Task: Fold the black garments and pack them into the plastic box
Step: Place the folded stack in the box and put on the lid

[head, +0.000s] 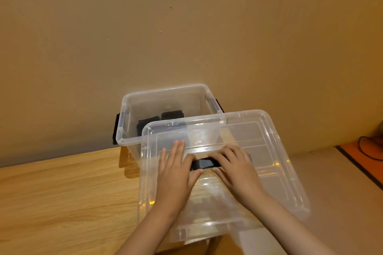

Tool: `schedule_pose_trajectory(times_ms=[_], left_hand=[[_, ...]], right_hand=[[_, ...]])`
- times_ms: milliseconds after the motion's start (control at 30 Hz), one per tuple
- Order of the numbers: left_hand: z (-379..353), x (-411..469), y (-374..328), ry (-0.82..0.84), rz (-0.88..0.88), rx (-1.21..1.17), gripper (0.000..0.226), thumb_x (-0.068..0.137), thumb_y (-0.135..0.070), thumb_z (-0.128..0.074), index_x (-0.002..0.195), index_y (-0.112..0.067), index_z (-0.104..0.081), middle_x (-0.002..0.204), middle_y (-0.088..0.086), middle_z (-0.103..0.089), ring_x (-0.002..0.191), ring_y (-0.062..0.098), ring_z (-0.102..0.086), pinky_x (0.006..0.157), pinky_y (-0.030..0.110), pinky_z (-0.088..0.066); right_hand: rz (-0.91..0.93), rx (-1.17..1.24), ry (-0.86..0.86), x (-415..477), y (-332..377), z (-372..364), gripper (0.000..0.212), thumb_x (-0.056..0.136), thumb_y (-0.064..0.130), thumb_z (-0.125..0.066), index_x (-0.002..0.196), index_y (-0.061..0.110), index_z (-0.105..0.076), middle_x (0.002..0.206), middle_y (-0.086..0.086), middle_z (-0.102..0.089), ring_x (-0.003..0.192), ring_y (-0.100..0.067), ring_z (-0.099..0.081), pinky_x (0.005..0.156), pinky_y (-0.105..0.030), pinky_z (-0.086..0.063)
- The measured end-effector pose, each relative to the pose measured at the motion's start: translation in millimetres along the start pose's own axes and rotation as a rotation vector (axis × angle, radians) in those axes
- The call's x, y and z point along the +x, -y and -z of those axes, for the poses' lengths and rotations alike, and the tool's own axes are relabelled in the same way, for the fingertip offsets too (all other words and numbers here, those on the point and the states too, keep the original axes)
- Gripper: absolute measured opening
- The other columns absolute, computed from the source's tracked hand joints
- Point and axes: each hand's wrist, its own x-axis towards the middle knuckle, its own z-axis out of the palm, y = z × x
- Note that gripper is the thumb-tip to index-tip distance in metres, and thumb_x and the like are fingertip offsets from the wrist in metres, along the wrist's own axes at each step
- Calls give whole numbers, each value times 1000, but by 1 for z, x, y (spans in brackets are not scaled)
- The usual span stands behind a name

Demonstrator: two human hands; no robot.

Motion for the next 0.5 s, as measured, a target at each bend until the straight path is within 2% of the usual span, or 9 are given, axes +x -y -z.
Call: schedule_pose_trajectory(times_ms=[267,400,500], left_hand=[[35,54,43,-69,56,-40,49,90,-62,-31,104,-25,-60,156,6,-32,148,16,-10,120,39,-1],[50,93,82,0,127,-37,41,92,-56,-40,112,-24,-57,161,2,-19,151,14,-1,121,37,8],[51,130,114,94,171,-15,38,96,-53,-43,118,-24,-53,162,3,-15,151,17,1,121,39,8]], right_hand=[[99,-9,-45,89,6,-18,34,87,37,-46,113,22,-64,101,4,-62,106,-18,-46,94,-30,-31],[105,8,-25,148,12,-45,34,86,37,-45,110,23,-64,99,5,-63,101,-17,-48,91,-30,-32],[72,14,40,186,12,-70,28,88,36,-52,109,25,-65,99,7,-63,97,-17,-57,92,-31,-40]])
